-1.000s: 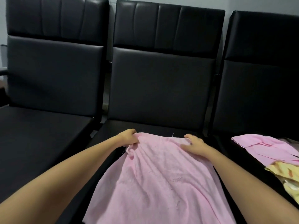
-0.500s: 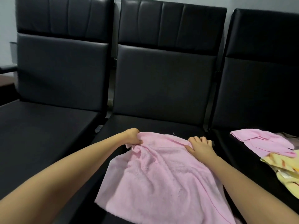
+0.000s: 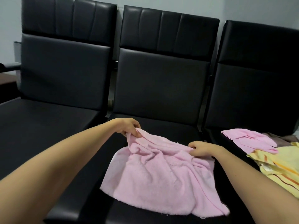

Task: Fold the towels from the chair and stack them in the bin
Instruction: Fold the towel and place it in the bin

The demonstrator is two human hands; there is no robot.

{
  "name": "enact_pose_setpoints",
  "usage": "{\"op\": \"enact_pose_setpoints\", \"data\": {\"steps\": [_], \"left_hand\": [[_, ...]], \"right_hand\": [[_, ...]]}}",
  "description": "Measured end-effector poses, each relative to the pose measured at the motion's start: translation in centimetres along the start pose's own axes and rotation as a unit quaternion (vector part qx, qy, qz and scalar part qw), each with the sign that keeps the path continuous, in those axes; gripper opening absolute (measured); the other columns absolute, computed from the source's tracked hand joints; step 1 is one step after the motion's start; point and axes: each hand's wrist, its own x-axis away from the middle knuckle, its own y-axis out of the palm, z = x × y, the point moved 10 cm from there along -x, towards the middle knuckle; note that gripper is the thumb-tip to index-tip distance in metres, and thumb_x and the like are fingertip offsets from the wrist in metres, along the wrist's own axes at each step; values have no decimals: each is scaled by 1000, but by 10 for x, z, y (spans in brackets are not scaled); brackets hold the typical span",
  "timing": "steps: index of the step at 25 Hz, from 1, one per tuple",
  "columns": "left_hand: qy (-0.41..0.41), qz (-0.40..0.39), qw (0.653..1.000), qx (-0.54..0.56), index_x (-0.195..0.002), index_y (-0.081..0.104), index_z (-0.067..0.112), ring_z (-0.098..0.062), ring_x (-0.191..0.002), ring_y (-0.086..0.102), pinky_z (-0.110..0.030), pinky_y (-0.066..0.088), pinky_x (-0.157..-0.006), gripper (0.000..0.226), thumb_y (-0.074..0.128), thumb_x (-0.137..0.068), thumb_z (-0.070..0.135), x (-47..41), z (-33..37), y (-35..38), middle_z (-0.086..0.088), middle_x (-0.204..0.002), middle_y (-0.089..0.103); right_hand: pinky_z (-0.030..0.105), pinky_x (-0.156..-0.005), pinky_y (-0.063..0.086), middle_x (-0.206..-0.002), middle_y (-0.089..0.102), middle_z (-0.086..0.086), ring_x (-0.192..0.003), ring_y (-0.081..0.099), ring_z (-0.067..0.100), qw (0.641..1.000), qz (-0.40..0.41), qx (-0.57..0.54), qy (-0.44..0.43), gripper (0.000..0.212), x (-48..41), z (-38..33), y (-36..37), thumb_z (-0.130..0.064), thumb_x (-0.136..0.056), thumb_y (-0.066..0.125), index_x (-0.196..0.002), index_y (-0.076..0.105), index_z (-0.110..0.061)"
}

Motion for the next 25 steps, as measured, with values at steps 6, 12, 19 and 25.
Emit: {"op": "enact_pose_setpoints", "data": {"steps": [6,12,19,25], "left_hand": [[5,5,991,131,-111,63,6,-25,-96,64,-34,55,-73,32,71,-84,19,8,-1,-14,-9,-106,67],[74,13,989,127,-92,66,14,-21,-87,63,-25,50,-65,13,55,-91,7,19,16,-18,-5,-95,66],[215,-40,971,99,-82,67,11,-15,-82,64,-24,53,-75,22,61,-79,-10,48,69,-6,-3,-86,67],[206,-46,972,101,-89,72,6,-16,-79,65,-27,53,-74,8,66,-87,11,58,71,-16,-6,-84,70]], "right_hand": [[41,-90,49,-99,64,-5,-96,61,17,997,-11,-75,26,17,18,10,-4,-36,-85,49,-95,61,-27],[33,-90,49,-120,64,-2,-108,62,20,990,-74,-118,25,37,29,-5,13,-49,-80,61,-114,58,-35],[48,-115,20,-157,15,-6,-144,16,27,984,87,-39,-148,111,25,-137,-39,-65,-64,68,-146,-5,-49],[31,-80,51,-92,60,-3,-84,59,13,954,97,-171,-225,22,28,-199,-53,-21,-79,66,-99,58,-25]]}}
